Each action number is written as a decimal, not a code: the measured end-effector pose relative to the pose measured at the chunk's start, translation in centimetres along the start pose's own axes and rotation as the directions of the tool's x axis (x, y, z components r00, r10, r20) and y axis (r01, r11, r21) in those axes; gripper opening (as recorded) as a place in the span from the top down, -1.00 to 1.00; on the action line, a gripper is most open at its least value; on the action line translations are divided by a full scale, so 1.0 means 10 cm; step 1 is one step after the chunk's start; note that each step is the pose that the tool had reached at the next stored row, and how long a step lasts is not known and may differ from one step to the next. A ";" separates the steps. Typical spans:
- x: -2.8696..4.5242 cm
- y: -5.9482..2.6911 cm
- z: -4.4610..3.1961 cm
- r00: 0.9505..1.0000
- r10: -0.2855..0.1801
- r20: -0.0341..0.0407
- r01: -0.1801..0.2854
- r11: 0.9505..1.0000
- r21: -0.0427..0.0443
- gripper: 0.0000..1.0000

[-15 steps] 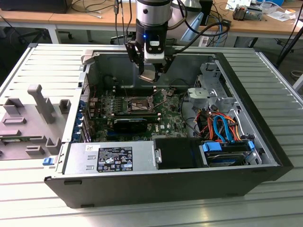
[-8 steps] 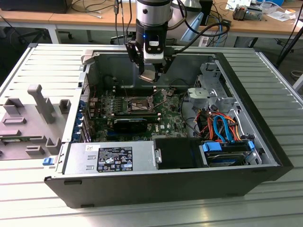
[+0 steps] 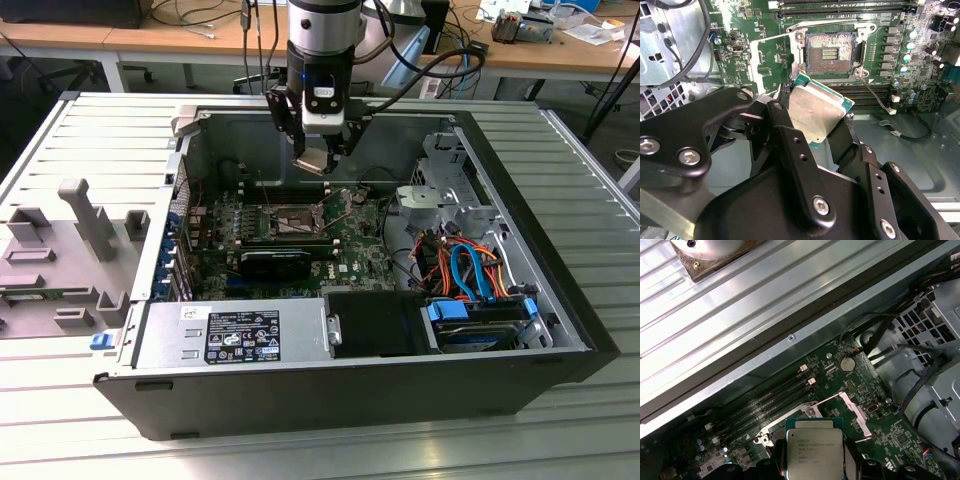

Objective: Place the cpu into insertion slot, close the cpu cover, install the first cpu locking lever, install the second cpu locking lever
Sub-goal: 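Place the cpu into insertion slot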

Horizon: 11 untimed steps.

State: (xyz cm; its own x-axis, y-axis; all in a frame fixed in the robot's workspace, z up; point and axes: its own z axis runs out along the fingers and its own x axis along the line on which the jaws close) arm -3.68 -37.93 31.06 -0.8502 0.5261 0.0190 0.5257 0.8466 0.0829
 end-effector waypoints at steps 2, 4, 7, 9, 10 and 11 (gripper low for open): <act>0.000 0.000 0.001 1.000 0.008 0.001 -0.008 1.000 0.000 -0.09; 0.000 0.000 0.003 1.000 0.014 0.001 -0.014 1.000 0.000 -0.09; 0.000 0.000 0.004 1.000 0.023 0.002 -0.023 1.000 0.000 -0.09; 0.000 0.000 0.005 1.000 0.027 0.002 -0.027 1.000 -0.001 -0.09; 0.000 -0.001 0.005 1.000 0.029 0.002 -0.029 1.000 -0.001 -0.09; 0.000 0.000 0.006 0.999 0.033 0.003 -0.033 0.999 -0.001 -0.09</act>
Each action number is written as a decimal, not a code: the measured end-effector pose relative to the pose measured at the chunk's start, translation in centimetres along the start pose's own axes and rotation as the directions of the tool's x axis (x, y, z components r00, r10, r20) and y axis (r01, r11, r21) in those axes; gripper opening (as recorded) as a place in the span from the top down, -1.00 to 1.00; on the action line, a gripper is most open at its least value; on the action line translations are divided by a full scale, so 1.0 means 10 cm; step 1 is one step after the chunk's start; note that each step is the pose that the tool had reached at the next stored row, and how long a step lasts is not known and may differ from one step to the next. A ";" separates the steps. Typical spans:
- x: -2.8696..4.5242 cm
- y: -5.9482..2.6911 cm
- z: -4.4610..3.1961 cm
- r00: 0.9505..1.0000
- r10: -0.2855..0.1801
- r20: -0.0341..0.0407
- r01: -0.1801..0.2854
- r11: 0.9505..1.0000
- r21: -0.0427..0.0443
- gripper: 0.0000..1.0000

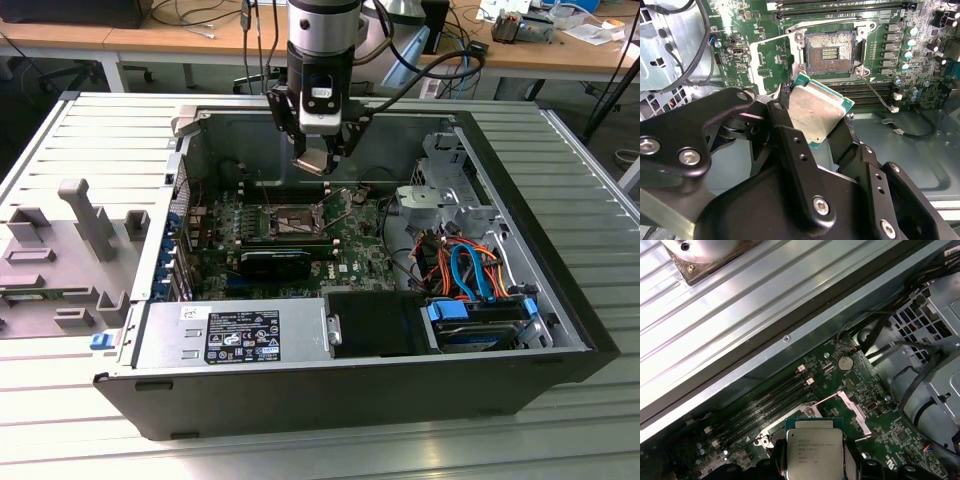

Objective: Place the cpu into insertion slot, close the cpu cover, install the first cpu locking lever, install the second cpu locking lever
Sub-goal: 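Place the cpu into insertion slot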

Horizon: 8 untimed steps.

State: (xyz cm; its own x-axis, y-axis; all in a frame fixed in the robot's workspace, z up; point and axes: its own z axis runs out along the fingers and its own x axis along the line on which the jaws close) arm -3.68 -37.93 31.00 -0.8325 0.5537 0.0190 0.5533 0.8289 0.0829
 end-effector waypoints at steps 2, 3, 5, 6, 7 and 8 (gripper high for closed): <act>0.000 0.000 0.001 1.000 0.004 0.000 -0.004 1.000 0.000 -0.09; 0.000 0.000 0.002 1.000 0.008 0.001 -0.008 1.000 0.000 -0.09; 0.000 0.000 0.002 1.000 0.012 0.001 -0.012 1.000 0.000 -0.09; 0.000 0.000 0.002 1.000 0.014 0.001 -0.014 1.000 0.000 -0.09; 0.000 0.000 0.003 1.000 0.016 0.001 -0.016 1.000 0.000 -0.09; 0.000 0.000 0.003 1.000 0.018 0.001 -0.018 1.000 0.000 -0.09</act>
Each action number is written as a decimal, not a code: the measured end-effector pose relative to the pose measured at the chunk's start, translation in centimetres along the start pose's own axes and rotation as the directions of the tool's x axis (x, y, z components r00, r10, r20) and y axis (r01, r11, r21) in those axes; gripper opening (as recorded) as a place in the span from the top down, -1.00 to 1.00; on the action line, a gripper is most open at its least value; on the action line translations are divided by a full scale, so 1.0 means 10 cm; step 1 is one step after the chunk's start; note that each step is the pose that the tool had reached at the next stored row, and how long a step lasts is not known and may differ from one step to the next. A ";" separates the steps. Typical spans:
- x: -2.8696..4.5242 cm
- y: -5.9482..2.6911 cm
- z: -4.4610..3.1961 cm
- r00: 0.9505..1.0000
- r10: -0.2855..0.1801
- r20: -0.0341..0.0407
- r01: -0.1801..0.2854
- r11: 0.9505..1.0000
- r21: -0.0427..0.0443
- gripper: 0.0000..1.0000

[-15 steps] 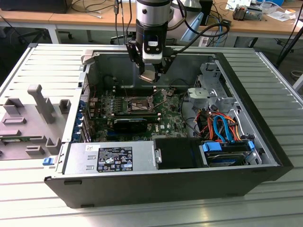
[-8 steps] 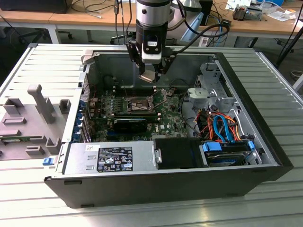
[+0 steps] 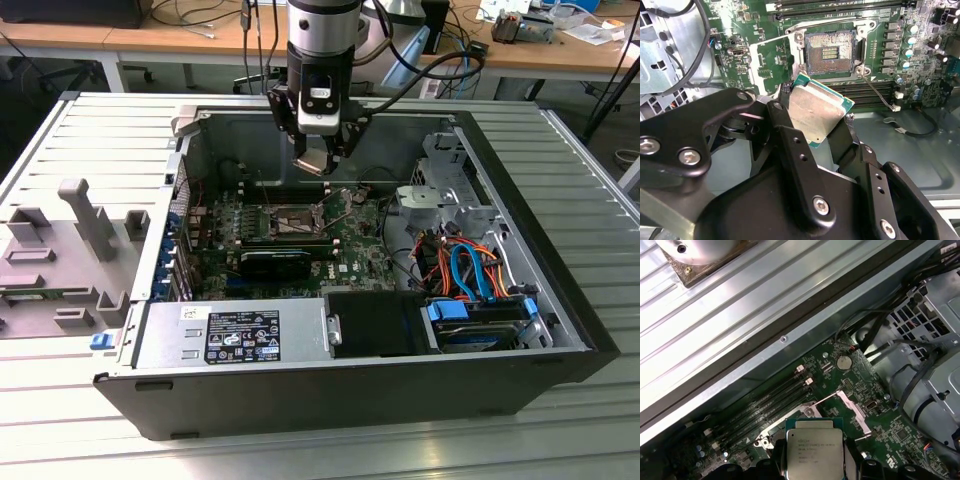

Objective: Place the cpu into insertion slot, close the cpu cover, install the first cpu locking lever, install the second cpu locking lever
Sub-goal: 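Place the cpu into insertion slot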

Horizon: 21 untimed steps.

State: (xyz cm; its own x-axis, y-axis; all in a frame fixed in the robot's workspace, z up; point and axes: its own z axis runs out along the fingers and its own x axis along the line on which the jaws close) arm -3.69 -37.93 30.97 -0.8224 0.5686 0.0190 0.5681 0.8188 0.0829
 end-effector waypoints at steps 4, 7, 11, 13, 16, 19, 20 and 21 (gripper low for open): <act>0.000 0.000 0.002 1.000 0.010 0.001 -0.010 1.000 0.000 -0.09; 0.000 0.000 0.003 1.000 0.019 0.002 -0.019 1.000 0.000 -0.09; 0.000 0.000 0.005 1.000 0.029 0.002 -0.029 1.000 -0.001 -0.09; 0.000 0.000 0.005 0.999 0.032 0.003 -0.032 0.999 -0.001 -0.09; 0.000 -0.001 0.006 0.999 0.039 0.003 -0.039 0.999 -0.001 -0.09; 0.000 -0.001 0.007 0.999 0.044 0.004 -0.044 0.999 -0.001 -0.09; 0.000 -0.001 0.008 0.999 0.046 0.004 -0.046 0.999 -0.001 -0.09; 0.000 -0.001 0.008 0.999 0.049 0.004 -0.049 0.999 -0.001 -0.09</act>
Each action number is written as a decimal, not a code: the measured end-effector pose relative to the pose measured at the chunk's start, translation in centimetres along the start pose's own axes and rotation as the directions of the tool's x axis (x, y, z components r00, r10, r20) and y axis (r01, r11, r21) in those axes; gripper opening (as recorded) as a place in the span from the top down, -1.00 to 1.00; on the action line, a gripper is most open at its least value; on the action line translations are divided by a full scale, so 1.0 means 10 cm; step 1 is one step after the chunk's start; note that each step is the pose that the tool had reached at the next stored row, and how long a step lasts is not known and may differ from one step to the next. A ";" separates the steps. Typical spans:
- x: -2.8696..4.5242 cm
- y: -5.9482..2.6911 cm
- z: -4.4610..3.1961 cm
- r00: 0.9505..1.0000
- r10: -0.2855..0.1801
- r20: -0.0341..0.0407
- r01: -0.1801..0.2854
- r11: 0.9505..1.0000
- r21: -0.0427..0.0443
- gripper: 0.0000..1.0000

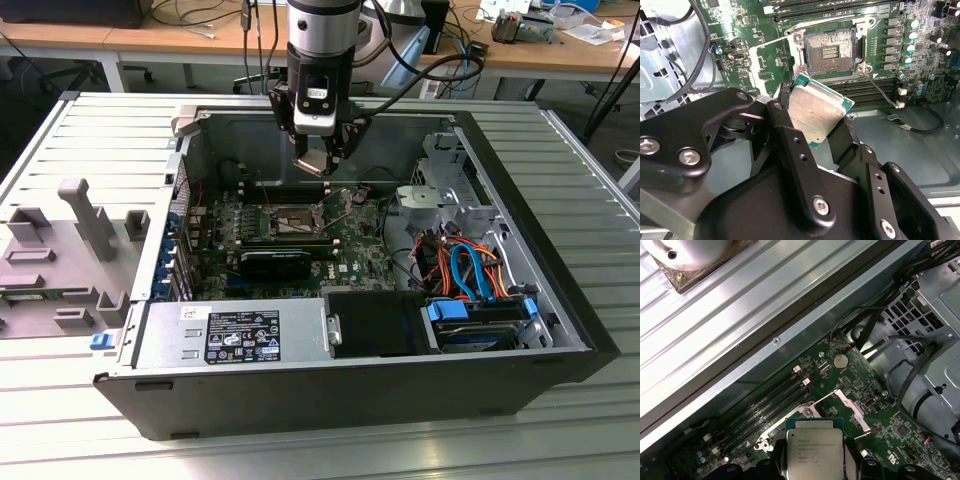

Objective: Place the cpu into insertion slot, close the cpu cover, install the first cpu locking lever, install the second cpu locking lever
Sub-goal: 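Place the cpu into insertion slot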

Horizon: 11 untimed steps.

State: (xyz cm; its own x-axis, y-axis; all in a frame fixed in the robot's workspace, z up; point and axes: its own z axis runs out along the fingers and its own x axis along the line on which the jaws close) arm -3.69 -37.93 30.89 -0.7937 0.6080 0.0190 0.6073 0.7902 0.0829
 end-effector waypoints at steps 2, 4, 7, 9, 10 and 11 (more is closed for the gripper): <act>0.000 0.000 0.001 1.000 0.005 0.000 -0.005 1.000 0.000 -0.09; 0.000 0.000 0.001 1.000 0.008 0.001 -0.008 1.000 0.000 -0.09; 0.000 0.000 0.002 1.000 0.016 0.001 -0.016 1.000 0.000 -0.09; 0.000 0.000 0.003 1.000 0.020 0.002 -0.020 1.000 0.000 -0.09; 0.000 0.000 0.004 1.000 0.022 0.002 -0.022 1.000 0.000 -0.09; 0.000 0.000 0.004 1.000 0.025 0.002 -0.025 1.000 0.000 -0.09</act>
State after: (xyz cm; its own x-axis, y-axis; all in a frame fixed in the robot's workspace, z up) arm -3.69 -37.93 30.85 -0.7784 0.6275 0.0190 0.6266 0.7749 0.0829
